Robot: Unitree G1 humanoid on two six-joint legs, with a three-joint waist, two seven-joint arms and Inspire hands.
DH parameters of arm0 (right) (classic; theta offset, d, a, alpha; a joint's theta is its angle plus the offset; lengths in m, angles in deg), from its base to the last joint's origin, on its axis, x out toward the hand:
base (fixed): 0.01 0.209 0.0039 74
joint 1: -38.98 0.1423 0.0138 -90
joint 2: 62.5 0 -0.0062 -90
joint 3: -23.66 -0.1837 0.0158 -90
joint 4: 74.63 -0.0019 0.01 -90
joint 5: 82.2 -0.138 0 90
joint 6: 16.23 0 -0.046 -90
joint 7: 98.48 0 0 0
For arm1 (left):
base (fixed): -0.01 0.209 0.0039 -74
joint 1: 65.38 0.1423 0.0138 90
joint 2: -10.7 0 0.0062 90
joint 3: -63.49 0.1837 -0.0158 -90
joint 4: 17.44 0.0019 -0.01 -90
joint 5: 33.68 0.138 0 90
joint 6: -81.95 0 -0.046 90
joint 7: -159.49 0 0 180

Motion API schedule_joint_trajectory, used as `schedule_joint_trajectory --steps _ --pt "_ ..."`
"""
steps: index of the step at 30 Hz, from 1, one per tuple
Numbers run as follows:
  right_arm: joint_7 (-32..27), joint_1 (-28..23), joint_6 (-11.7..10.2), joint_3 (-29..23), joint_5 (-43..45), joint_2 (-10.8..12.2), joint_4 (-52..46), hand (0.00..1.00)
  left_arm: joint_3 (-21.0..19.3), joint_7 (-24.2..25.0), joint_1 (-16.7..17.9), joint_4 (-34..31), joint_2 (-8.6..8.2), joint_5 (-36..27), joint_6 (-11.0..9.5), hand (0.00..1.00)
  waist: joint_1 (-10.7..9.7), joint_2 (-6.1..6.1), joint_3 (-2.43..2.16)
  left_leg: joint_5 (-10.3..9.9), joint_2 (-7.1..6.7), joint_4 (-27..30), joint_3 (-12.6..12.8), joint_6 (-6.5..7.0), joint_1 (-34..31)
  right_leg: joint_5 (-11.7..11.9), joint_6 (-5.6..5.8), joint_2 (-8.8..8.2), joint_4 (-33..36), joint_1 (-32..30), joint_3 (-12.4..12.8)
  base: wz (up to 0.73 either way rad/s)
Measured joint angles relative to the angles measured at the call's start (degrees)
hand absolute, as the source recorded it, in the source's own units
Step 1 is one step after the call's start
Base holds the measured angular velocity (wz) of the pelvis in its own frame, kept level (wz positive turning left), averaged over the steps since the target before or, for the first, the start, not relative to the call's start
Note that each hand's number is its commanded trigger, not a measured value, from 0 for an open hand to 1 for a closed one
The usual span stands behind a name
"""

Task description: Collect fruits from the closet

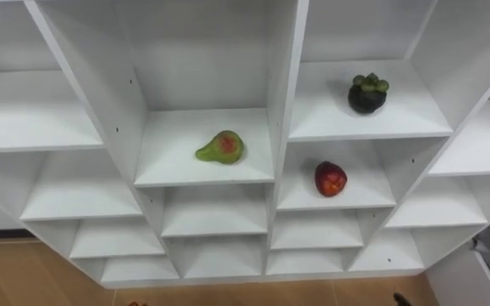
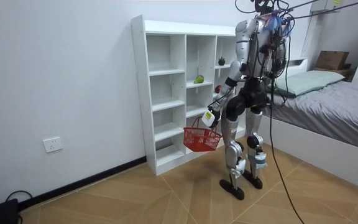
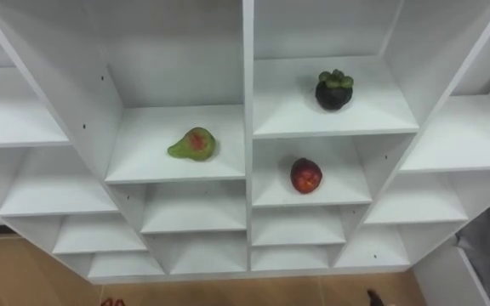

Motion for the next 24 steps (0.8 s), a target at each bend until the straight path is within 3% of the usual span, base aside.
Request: schedule_joint_trajectory --steps 4,7,13,15,20,24 --pt "-0.4 -2.2 -2.5 0.5 3.0 0.7 -11.0 0.00 0.1 0.0 0.4 -0.3 0.03 -0.1 -1.4 1.00 -0.3 -0.08 -0.02 0.0 -0.01 -0.1 0.1 0.00 0.3 0.0 0.00 0.02 0.0 0.1 0.4 -0.07" --pt "-0.8 -3.5 -3.0 0.6 4.8 1.1 -17.9 0.00 0.1 0.1 1.2 -1.2 0.02 0.0 -2.8 1.00 -0.4 -0.01 0.03 0.0 0.00 -0.1 0.4 0.00 0.3 0.1 0.01 0.03 0.0 -0.2 1.0 -0.09" --pt "-2.0 -5.2 -4.1 1.1 4.7 0.8 -33.2 0.00 0.1 0.6 1.2 -0.9 0.04 -1.2 -2.9 1.00 -0.3 0.39 0.08 0.0 0.18 -0.1 1.2 0.00 -0.1 0.3 -0.03 0.12 0.3 -0.9 1.8 -0.08" --pt "-2.9 -5.0 -6.0 1.2 4.8 0.9 -36.7 0.00 0.7 1.2 0.9 -0.8 0.02 -1.2 -2.9 1.00 -0.5 0.42 0.08 0.0 0.24 -0.2 1.3 0.00 -0.6 0.5 0.00 0.22 0.3 -1.3 1.6 0.04" --pt "-4.3 -4.8 -5.9 1.5 6.1 0.9 -41.9 0.00 1.1 2.0 1.0 -0.5 -0.14 -1.2 -3.0 1.00 -0.1 1.19 0.12 -0.2 0.46 -0.6 1.7 0.24 -0.7 0.7 -0.03 0.43 1.1 -2.2 1.8 -0.04" --pt "-6.0 -4.2 -5.9 1.8 7.2 0.8 -45.0 0.00 1.1 2.1 1.3 -0.3 -0.11 -1.0 -3.0 1.00 0.0 1.69 -0.16 -0.2 0.77 -0.6 1.6 0.24 -0.7 0.9 -0.13 0.61 1.2 -2.1 1.8 -0.01"
